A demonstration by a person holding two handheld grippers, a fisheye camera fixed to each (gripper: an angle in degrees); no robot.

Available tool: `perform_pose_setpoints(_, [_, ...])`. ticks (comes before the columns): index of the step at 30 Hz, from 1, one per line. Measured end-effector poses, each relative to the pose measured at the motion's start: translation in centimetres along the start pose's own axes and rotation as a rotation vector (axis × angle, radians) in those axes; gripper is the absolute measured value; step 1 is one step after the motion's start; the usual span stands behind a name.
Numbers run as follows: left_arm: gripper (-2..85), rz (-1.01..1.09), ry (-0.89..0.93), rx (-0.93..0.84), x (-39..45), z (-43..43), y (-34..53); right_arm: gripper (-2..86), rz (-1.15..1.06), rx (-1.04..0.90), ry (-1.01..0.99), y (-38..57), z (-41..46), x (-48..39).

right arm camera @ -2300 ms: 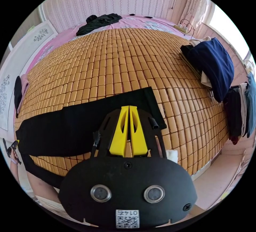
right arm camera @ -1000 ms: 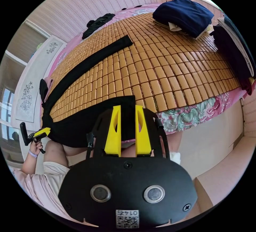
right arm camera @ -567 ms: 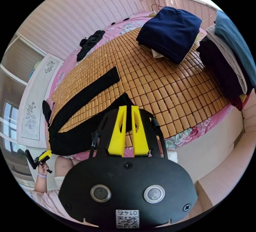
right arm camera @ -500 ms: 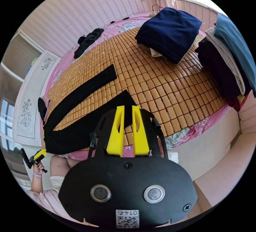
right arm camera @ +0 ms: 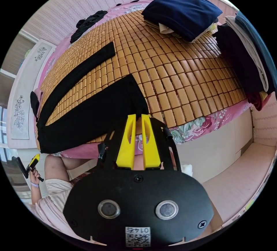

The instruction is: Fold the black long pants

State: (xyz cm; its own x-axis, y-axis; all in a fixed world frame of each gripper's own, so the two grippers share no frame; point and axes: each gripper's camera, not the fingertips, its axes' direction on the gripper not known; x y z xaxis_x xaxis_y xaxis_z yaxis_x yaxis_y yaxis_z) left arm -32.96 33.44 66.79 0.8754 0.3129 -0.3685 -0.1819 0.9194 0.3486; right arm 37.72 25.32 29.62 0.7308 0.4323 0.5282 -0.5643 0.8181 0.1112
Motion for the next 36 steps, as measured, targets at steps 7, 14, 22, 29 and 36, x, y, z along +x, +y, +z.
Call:
perform_pose_setpoints(7, [6.0, -0.157, 0.034, 0.096, -3.9, -1.3, 3.7, -0.1, -0.052, 0.086, 0.007, 4.3, -2.3, -1.6])
perform_pose_setpoints(14, [4.9, -0.335, 0.167, 0.284, -7.2, -3.0, 5.7, -0.3, -0.192, 0.07, 0.006, 6.2, -2.0, -6.0])
perform_pose_setpoints(22, [4.2, -0.432, -0.005, 0.334, -10.6, -4.3, 4.9, -0.5, -0.379, 0.107, 0.067, 2.5, -1.7, -14.0])
perform_pose_setpoints(29, [4.3, -0.549, -0.164, 0.252, -15.3, -3.5, 3.8, -0.6, -0.386, 0.111, 0.089, -3.8, 0.0, -17.4])
perform_pose_setpoints(36, [2.6, -0.591, -0.302, 0.148, -19.7, -0.8, 0.6, -0.9, -0.36, 0.088, 0.107, -10.8, 2.8, -21.2])
